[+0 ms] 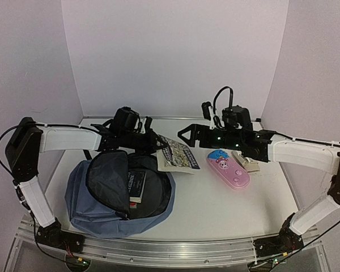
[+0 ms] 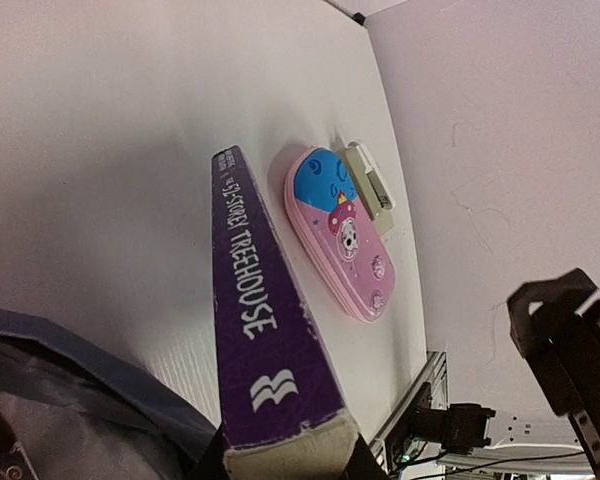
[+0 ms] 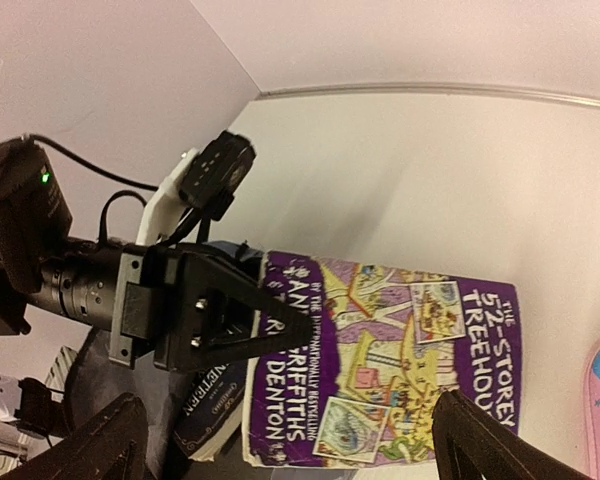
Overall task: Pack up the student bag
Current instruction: Pick up the book from the center of the board.
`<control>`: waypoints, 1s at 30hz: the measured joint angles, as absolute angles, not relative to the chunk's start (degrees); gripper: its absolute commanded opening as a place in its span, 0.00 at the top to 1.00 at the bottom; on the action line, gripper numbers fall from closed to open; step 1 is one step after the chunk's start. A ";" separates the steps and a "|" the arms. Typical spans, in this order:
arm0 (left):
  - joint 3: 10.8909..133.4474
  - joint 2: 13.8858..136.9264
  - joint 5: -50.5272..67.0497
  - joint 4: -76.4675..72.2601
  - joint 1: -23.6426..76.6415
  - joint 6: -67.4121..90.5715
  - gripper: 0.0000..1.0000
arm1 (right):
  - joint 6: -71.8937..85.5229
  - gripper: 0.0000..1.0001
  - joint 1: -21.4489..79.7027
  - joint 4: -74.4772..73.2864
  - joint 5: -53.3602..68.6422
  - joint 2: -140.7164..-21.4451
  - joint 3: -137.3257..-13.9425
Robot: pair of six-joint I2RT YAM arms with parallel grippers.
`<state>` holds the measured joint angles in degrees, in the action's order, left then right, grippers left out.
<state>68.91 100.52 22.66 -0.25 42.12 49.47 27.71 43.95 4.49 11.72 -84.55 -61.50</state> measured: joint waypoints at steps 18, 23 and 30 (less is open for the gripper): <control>57.98 67.09 34.58 -1.86 39.03 39.46 1.00 | 33.29 0.02 34.14 4.98 39.41 -72.78 -61.60; 57.27 66.28 39.33 -5.04 38.98 39.31 1.00 | 34.74 0.02 33.43 5.54 45.71 -72.73 -61.60; 54.93 66.30 44.68 -13.10 38.98 43.22 1.00 | 36.87 0.02 33.43 7.26 50.38 -72.73 -61.30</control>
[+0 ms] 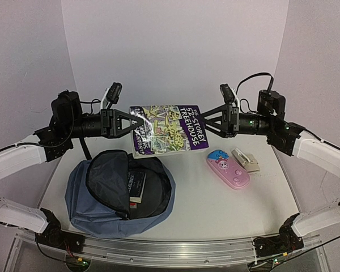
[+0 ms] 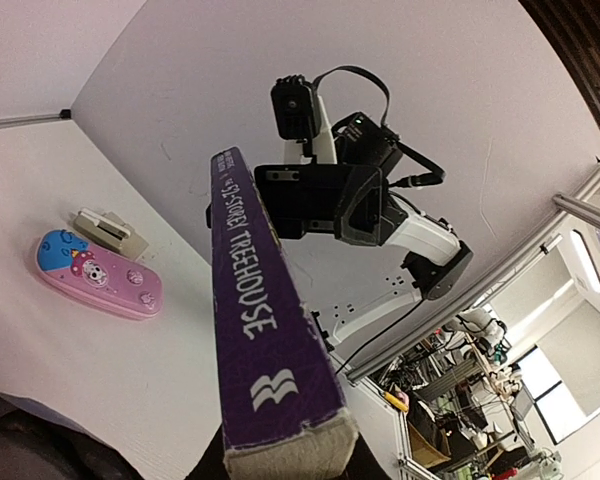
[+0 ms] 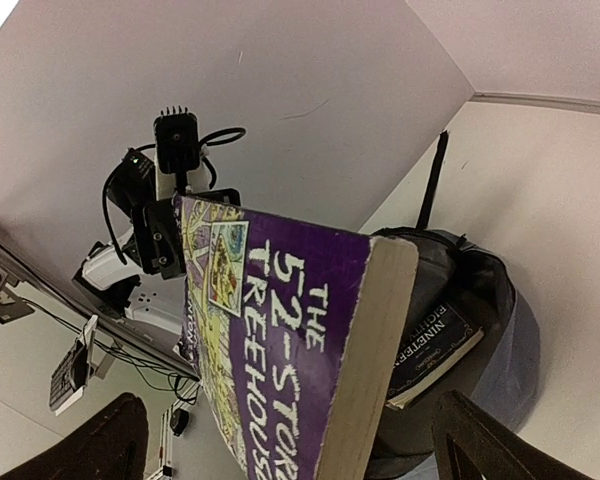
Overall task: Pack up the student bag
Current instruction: Pick up the book from the center of the board.
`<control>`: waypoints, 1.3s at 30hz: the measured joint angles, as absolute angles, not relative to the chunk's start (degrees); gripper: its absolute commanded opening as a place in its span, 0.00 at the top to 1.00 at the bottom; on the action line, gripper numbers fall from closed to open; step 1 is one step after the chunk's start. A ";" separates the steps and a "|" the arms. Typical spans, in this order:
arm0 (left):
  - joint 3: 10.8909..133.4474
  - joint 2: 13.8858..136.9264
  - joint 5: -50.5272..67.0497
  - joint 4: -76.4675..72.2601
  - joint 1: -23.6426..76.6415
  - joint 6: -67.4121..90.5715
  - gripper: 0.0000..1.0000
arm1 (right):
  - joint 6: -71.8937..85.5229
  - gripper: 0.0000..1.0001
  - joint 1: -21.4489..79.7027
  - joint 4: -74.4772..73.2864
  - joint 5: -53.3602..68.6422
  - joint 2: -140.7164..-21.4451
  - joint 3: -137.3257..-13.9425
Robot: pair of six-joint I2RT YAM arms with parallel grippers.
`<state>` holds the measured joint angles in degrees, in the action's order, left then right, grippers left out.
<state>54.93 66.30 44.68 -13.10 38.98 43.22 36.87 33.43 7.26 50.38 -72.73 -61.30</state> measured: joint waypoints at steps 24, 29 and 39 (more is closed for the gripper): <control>56.93 69.48 48.48 -16.88 39.00 44.88 1.00 | 46.98 0.48 36.20 19.25 56.95 -74.25 -59.42; 57.38 70.64 49.34 -16.87 38.98 44.78 1.00 | 47.48 0.71 37.02 19.62 56.95 -75.99 -59.36; 58.14 70.49 48.93 -14.70 38.94 42.28 0.84 | 47.93 1.00 37.17 20.42 56.08 -76.29 -59.17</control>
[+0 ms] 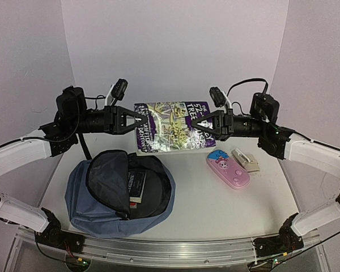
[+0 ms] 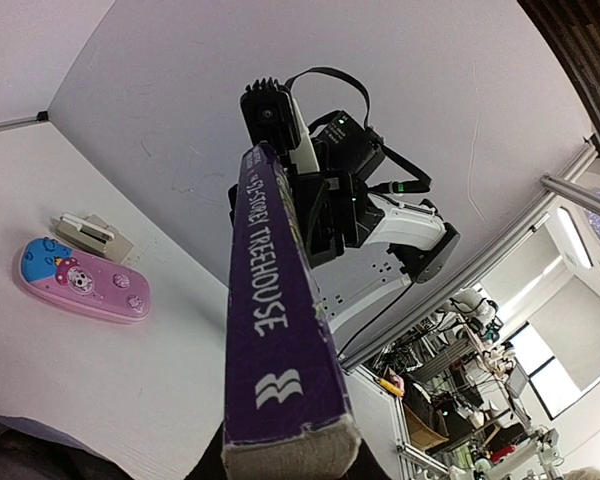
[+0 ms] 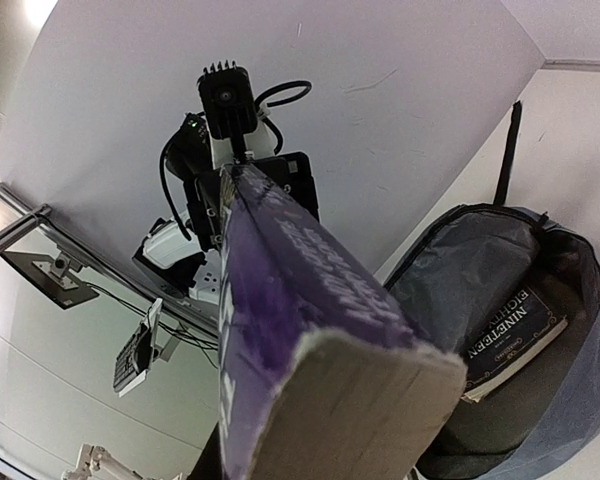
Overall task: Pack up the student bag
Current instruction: Pick up the book from the center of the board, then place the book in the student bag.
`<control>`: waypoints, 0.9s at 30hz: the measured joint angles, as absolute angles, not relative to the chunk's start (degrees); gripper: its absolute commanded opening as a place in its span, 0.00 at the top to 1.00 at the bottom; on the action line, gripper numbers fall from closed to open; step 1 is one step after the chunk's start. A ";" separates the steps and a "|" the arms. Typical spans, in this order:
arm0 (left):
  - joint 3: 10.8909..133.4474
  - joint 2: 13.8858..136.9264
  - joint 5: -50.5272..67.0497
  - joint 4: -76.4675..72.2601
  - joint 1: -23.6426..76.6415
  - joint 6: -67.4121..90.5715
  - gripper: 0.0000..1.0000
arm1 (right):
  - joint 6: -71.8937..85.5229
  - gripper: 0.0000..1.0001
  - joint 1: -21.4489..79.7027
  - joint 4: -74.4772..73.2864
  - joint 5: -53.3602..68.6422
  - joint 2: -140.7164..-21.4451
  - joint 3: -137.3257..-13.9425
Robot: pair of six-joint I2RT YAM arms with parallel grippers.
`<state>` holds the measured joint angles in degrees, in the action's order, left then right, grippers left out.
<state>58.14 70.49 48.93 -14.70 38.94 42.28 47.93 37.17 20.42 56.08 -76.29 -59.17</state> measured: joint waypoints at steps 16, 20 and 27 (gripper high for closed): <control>56.13 66.85 21.72 18.75 31.48 44.31 0.00 | 38.65 1.00 38.26 -0.41 27.60 -76.27 -59.91; 54.20 63.37 14.21 30.19 28.58 45.58 0.00 | 36.67 1.00 38.24 -5.91 22.56 -76.28 -60.12; 46.79 55.81 11.81 39.80 21.55 47.30 0.00 | 34.93 1.00 38.24 -9.52 18.84 -76.29 -60.13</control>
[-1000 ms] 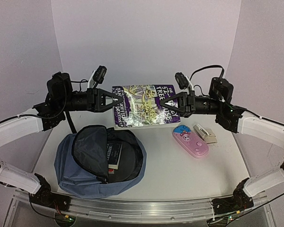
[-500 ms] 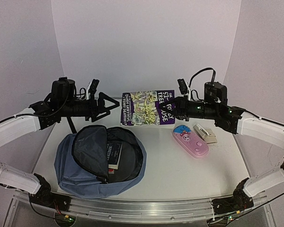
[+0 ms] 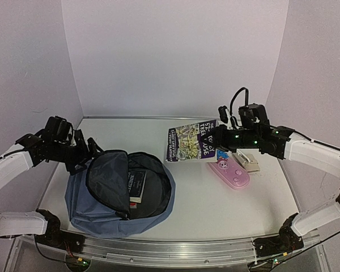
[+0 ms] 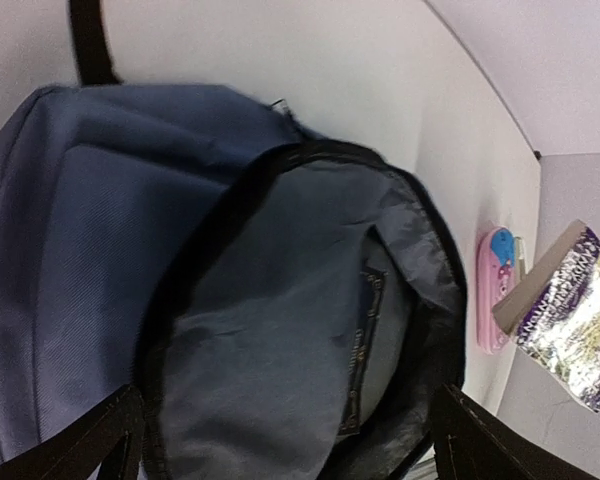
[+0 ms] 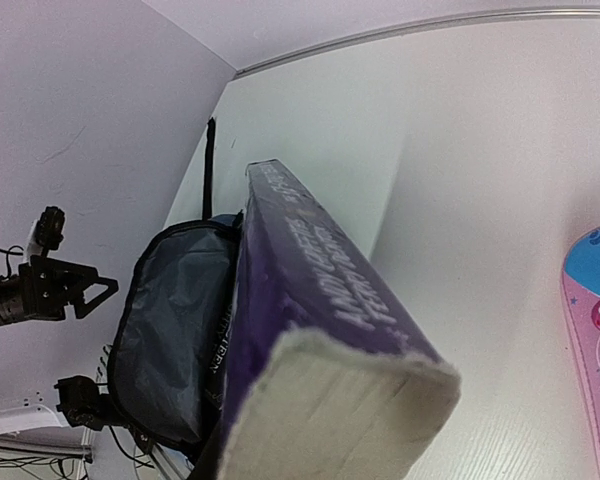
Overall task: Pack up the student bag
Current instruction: Place the book in the student bag.
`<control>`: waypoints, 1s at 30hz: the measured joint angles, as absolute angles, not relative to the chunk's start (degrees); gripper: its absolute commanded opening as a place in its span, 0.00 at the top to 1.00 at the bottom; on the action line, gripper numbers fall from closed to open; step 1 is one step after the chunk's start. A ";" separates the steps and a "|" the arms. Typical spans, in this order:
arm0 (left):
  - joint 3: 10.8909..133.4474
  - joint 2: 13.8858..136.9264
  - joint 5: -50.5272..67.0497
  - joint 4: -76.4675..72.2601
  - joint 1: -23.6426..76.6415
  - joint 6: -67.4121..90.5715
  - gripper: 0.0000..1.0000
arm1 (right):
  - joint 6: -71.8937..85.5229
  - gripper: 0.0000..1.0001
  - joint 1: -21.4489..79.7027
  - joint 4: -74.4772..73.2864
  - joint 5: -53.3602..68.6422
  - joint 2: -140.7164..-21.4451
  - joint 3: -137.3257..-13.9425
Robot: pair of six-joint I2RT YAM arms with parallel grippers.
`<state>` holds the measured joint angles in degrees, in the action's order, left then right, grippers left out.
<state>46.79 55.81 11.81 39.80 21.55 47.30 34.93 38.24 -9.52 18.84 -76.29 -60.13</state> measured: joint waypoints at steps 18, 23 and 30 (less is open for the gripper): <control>35.81 53.19 18.31 37.53 19.31 53.96 0.37 | 33.85 1.00 38.26 -10.83 18.46 -76.29 -60.34; 33.91 53.31 20.75 32.88 19.29 56.45 0.61 | 33.85 1.00 38.26 -10.83 18.68 -76.29 -60.34; 33.92 52.64 21.05 31.28 19.29 56.89 0.94 | 33.85 1.00 38.26 -10.83 18.98 -76.29 -60.34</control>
